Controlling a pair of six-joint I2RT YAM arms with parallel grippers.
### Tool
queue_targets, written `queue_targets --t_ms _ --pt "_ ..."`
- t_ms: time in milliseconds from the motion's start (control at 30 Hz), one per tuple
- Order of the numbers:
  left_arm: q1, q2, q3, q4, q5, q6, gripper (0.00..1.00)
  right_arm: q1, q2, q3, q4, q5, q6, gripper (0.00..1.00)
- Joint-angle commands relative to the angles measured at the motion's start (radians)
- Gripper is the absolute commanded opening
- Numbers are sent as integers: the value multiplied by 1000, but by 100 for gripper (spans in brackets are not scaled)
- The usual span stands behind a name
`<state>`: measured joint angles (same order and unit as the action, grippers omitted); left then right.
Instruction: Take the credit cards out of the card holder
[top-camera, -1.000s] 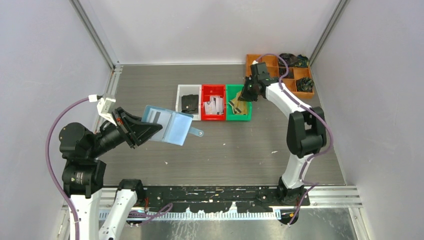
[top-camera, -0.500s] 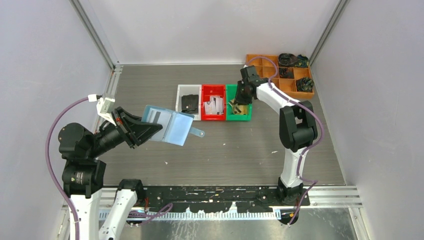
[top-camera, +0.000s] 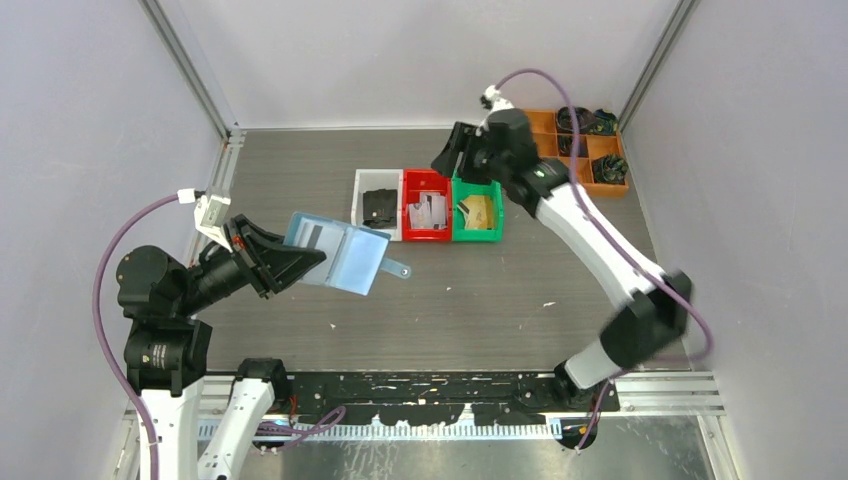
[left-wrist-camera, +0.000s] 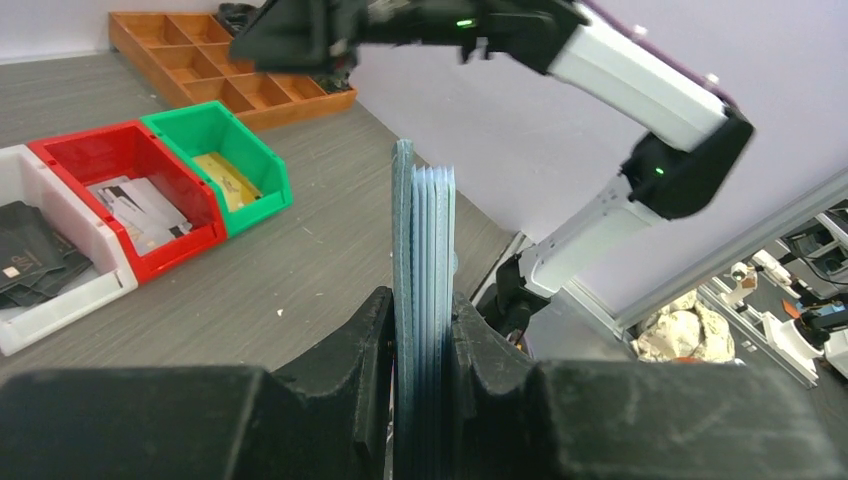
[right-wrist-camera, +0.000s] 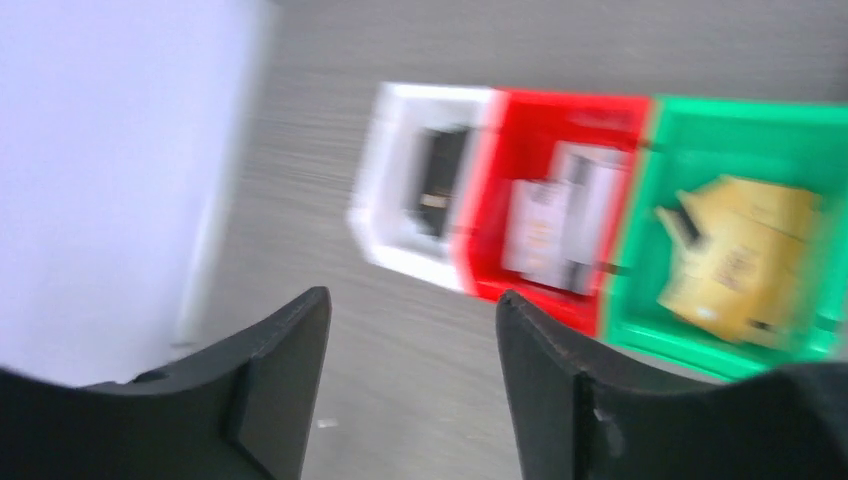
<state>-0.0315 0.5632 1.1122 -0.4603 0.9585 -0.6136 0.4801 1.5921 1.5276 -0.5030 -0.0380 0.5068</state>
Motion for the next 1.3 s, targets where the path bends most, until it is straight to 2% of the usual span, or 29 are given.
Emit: queue_targets --t_ms 0,33,133,300,533,867,1067,1200,1233,1267 --pt "-4 2 22 92 44 -21 0 -1 -279 -162 437 -361 248 78" --pt "-3 3 18 95 55 -25 0 7 -319 -219 558 -417 310 88" --pt "-4 5 12 97 73 -32 0 52 -390 -291 755 -544 421 95" --pt "-4 8 8 122 132 -72 0 201 -403 -314 812 -651 412 99" --pt "-3 9 9 135 176 -105 0 351 -386 -307 825 -703 359 99" --pt "-3 15 11 130 174 -107 0 450 -351 -329 811 -688 364 72" --pt "-3 12 13 126 164 -105 0 486 -322 -302 720 -624 332 45" --pt "-3 5 9 120 145 -99 0 503 -320 -292 681 -551 319 21" --pt "-3 4 7 119 141 -99 2 505 -318 -285 672 -535 321 17" --pt "-3 4 4 118 138 -96 8 506 -316 -279 665 -524 325 14"
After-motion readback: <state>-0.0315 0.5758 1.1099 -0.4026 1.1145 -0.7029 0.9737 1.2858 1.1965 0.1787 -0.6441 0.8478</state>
